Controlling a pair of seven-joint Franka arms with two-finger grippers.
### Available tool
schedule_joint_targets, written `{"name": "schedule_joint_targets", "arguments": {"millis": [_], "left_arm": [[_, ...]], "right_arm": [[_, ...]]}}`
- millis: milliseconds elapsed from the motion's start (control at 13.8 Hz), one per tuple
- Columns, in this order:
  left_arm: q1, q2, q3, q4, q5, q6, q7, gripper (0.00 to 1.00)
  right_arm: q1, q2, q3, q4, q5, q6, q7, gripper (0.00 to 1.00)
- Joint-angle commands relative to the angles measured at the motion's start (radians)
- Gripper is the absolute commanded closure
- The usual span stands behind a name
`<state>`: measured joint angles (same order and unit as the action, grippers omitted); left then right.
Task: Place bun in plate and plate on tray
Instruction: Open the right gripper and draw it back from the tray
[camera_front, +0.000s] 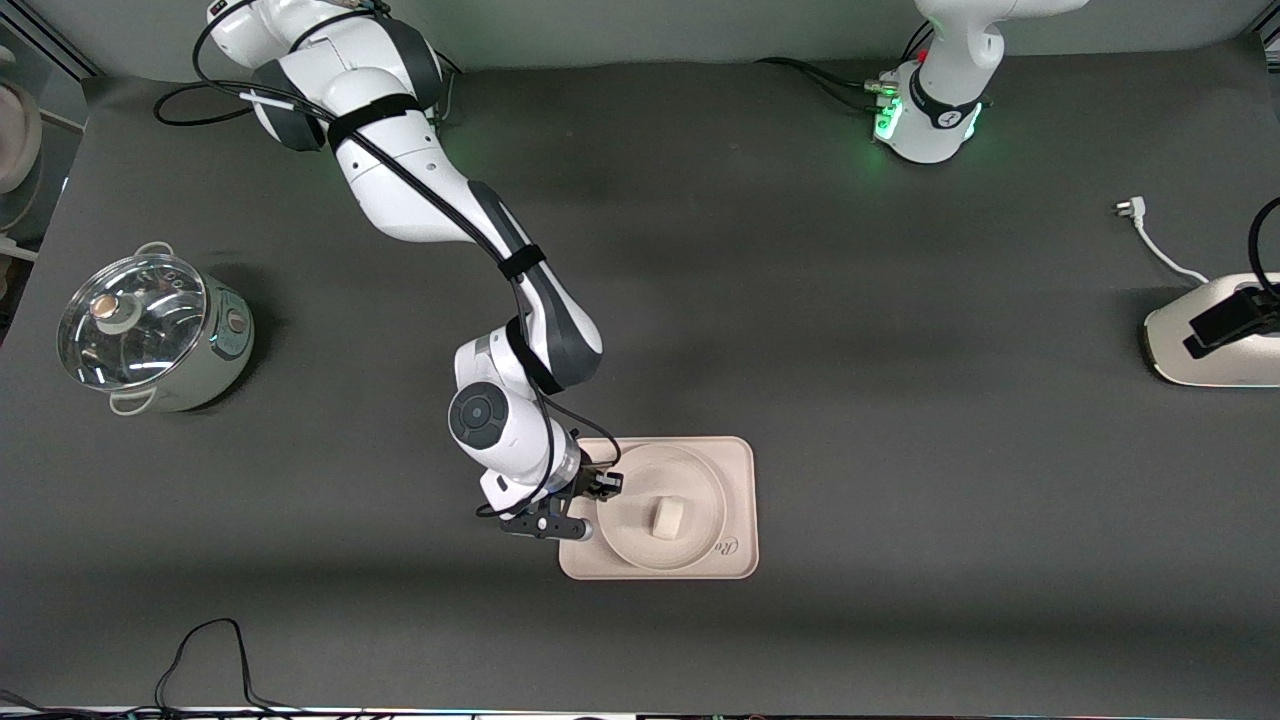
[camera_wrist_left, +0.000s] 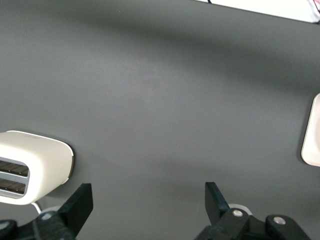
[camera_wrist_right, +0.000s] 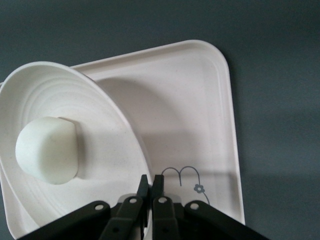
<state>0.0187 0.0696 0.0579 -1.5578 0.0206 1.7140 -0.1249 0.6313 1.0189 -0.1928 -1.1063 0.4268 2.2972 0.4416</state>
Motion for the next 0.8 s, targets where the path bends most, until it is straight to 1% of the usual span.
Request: {"name": "schedule_joint_targets", "arguments": {"millis": [0, 145, 217, 362, 435, 507, 725], "left_arm": [[-0.025, 0.004, -0.018, 0.013, 0.007, -0.074, -0.005, 0.0], [-0.036, 0.012, -0.032, -0.001, 0.01, -0.083, -0.034, 0.0], [-0.046, 0.009, -0.032, -0.017, 0.01, -0.082, -0.042, 0.0], [-0.062, 0.009, -0.032, -0.028, 0.01, -0.083, -0.044, 0.0], [-0.066, 0.009, -0.033, -0.03, 0.01, -0.085, -0.044, 0.0], [-0.071, 0.01, -0.033, -0.033, 0.01, -0.097, -0.044, 0.0], [-0.082, 0.01, -0.033, -0.062, 0.002, -0.099, -0.044, 0.0]], "right_arm": [[-0.005, 0.03, 0.003, 0.042, 0.023, 0.024, -0.011, 1.0], [-0.005, 0.035, 0.004, 0.042, 0.023, 0.036, -0.012, 0.98], [-0.005, 0.035, 0.004, 0.042, 0.023, 0.036, -0.012, 0.86], [-0.005, 0.035, 0.003, 0.042, 0.023, 0.036, -0.012, 0.44], [-0.005, 0.035, 0.004, 0.04, 0.023, 0.036, -0.009, 0.21], [-0.004, 0.035, 0.004, 0.04, 0.023, 0.036, 0.003, 0.0], [-0.001, 0.027, 0.004, 0.043, 0.024, 0.036, 0.009, 0.0]]}}
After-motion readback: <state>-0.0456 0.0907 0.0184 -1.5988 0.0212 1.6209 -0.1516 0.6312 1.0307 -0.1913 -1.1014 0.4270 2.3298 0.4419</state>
